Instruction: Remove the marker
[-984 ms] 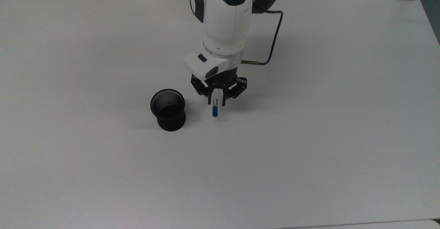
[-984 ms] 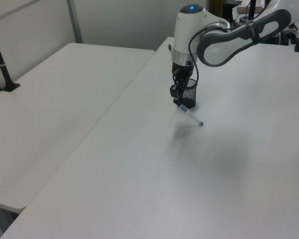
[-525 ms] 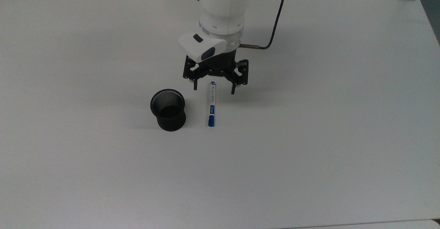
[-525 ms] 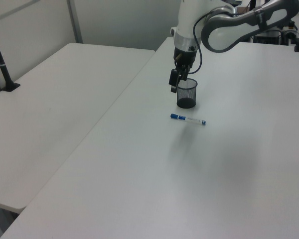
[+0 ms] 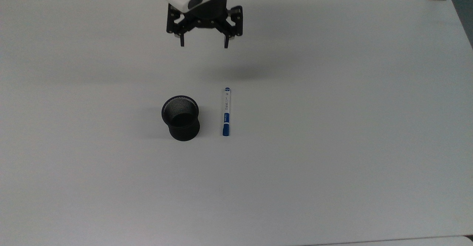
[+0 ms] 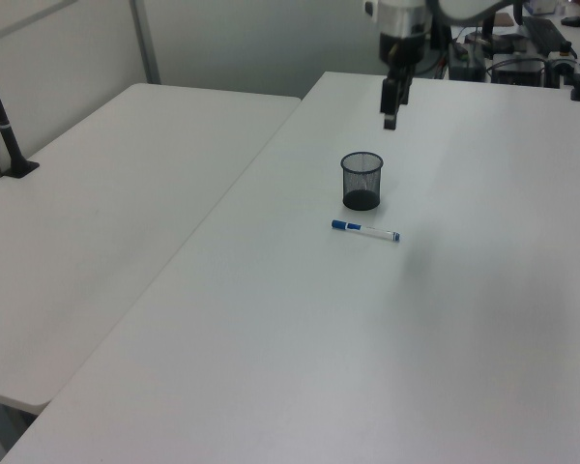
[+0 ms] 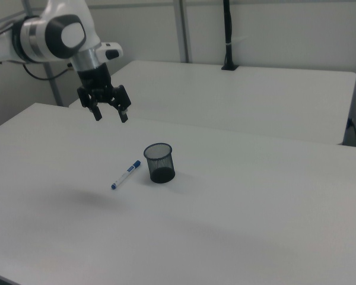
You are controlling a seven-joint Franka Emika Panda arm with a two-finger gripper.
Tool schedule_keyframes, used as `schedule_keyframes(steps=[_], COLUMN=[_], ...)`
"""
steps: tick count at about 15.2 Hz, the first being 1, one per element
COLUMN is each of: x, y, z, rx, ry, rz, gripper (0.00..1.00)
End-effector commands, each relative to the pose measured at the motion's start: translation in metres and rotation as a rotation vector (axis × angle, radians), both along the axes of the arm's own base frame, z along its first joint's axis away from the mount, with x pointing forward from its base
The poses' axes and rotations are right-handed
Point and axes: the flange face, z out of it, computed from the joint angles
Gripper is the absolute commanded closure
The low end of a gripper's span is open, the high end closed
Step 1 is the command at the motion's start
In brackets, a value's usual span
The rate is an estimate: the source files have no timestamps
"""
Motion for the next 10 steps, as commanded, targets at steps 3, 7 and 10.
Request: schedule_keyframes(steps=[3,7,10], x=[-0.042,-0.044,-0.044], y=[-0.030,-0.037,-0.036], z=[0.034,0.035,0.035], rx=[0.035,0.036,0.036], ry=[0.082,0.082,0.083], rz=[0.056,0.036,0.035], gripper=[0.00,0.00,0.00])
